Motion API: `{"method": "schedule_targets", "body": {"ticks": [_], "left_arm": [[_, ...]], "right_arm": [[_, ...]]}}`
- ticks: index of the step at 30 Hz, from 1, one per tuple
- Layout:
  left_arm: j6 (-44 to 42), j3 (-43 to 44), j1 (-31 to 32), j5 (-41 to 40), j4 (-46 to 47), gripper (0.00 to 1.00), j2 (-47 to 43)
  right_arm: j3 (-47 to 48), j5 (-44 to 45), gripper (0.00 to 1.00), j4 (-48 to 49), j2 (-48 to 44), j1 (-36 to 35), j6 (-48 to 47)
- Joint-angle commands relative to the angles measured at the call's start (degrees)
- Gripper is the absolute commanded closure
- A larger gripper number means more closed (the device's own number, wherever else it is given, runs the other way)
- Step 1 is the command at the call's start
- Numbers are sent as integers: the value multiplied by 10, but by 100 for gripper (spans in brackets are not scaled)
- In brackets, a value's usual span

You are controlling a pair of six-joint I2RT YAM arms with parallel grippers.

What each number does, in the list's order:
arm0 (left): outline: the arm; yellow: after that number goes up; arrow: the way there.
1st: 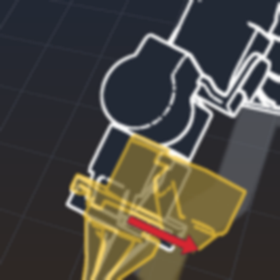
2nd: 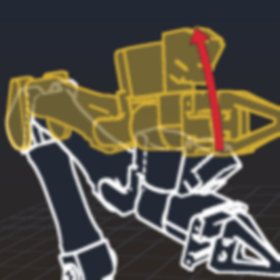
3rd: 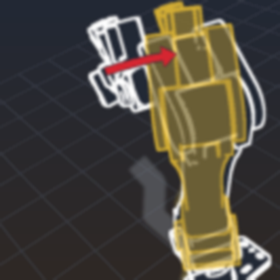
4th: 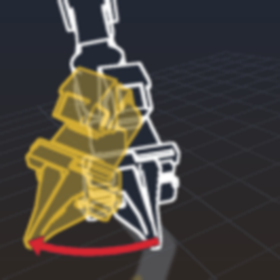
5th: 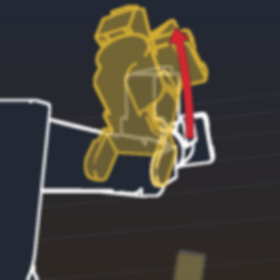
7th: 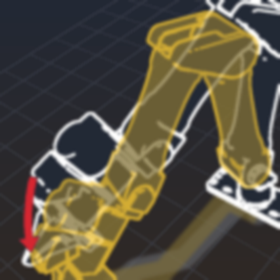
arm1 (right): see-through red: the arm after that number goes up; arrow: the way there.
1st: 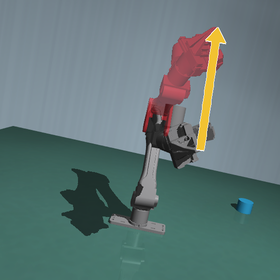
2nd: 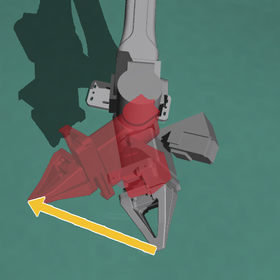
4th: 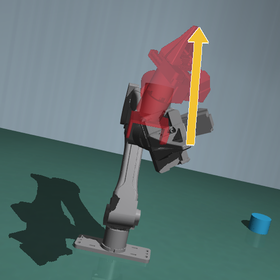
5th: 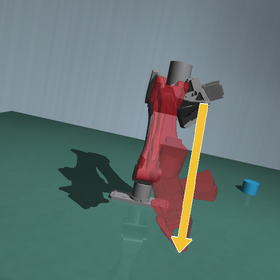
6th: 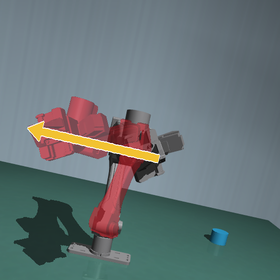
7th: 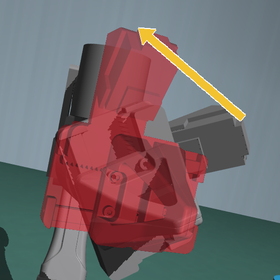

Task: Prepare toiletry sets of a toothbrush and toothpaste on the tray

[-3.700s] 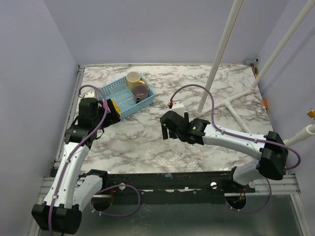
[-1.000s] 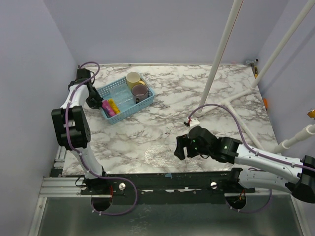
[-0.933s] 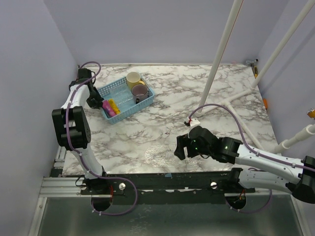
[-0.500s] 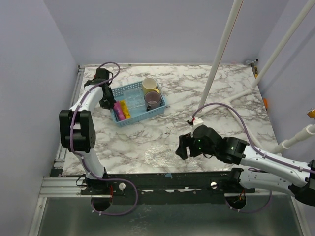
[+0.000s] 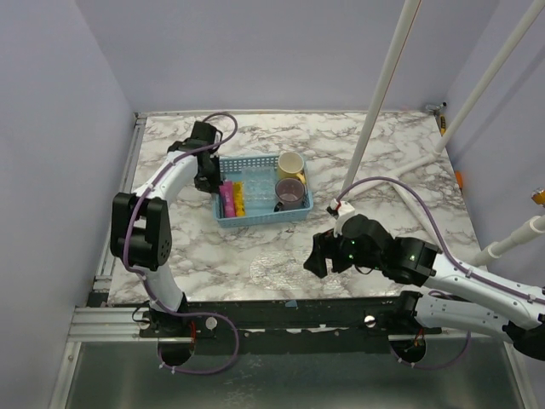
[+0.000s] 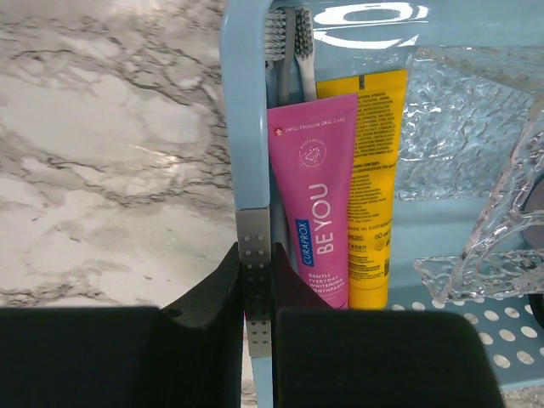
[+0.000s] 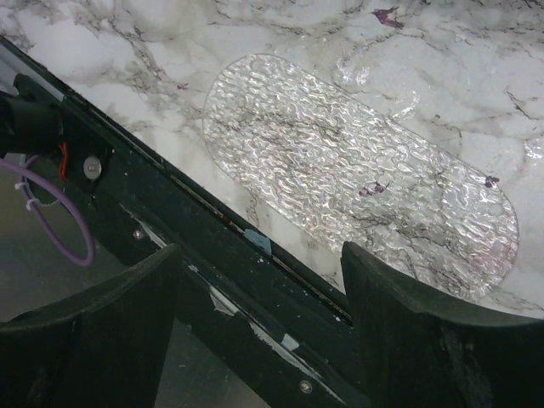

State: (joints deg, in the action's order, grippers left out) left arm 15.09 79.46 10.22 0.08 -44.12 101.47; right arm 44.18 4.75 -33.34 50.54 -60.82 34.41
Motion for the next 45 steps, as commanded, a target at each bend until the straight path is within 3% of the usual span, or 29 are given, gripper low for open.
{"method": "schedule_targets", "body": {"ticks": [1,9,28,40,45], "left_arm": [[-4,2,36,57,-21,100,-16],[42,-11,66,74,9,100,-5],[129,57,80,104,51,100,51],[128,45,80,117,79,100,59],[121,48,80,117,75,77,48]], "right_arm": [[19,-10,22,-16,-9,-4,-6],[14,-13,22,-18,-6,-4,8],[19,32,22,-34,-2,-4,54],[39,71,22,-34,32,-4,76],[55,84,22,-34,53,-4,74]]}}
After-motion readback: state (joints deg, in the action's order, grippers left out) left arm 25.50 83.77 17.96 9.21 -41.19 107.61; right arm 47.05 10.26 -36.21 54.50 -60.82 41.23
